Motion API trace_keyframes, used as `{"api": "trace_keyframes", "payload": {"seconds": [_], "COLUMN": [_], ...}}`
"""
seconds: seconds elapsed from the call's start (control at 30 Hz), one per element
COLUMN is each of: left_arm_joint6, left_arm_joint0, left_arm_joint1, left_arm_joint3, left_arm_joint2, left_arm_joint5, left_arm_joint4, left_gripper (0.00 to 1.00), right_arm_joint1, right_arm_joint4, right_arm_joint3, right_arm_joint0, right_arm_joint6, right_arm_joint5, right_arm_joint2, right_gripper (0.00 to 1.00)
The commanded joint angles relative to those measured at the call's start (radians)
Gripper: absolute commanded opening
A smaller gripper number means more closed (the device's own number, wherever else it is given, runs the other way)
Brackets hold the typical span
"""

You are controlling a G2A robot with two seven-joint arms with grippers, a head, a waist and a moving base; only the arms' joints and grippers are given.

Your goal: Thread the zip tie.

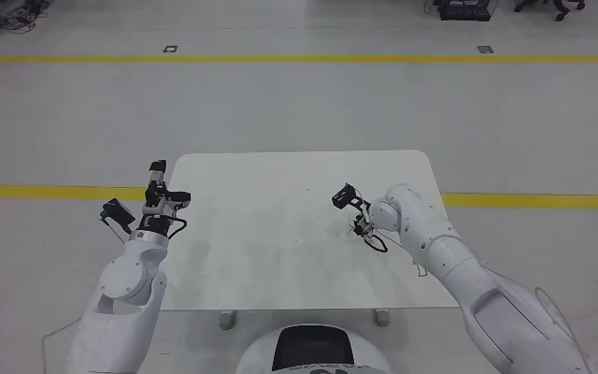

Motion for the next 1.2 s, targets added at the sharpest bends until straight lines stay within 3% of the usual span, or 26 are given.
{"api": "trace_keyframes", "payload": {"seconds": [0.0, 0.5, 1.0, 1.17], "left_arm_joint6": [0.0, 0.0, 0.0, 0.0], "left_arm_joint0": [0.0, 0.0, 0.0, 0.0], "left_arm_joint1": [0.0, 0.0, 0.0, 0.0], "left_arm_joint3": [0.0, 0.0, 0.0, 0.0], "left_arm_joint2": [0.0, 0.0, 0.0, 0.0], "left_arm_joint5": [0.0, 0.0, 0.0, 0.0], "left_arm_joint4": [0.0, 0.0, 0.0, 0.0], "left_gripper": [1.0, 1.0, 1.0, 1.0], "right_arm_joint1": [-0.003, -0.03, -0.07, -0.082], "right_arm_joint4": [-0.001, -0.005, 0.003, 0.005], "right_arm_joint3": [0.009, 0.083, 0.203, 0.234], "right_arm_joint0": [0.002, 0.018, 0.052, 0.061], "right_arm_joint6": [-0.006, -0.033, -0.091, -0.1], "right_arm_joint5": [0.0, -0.006, -0.022, -0.027], "right_arm_joint2": [-0.002, -0.027, -0.057, -0.065], "right_gripper": [0.18, 0.21, 0.12, 0.14]}}
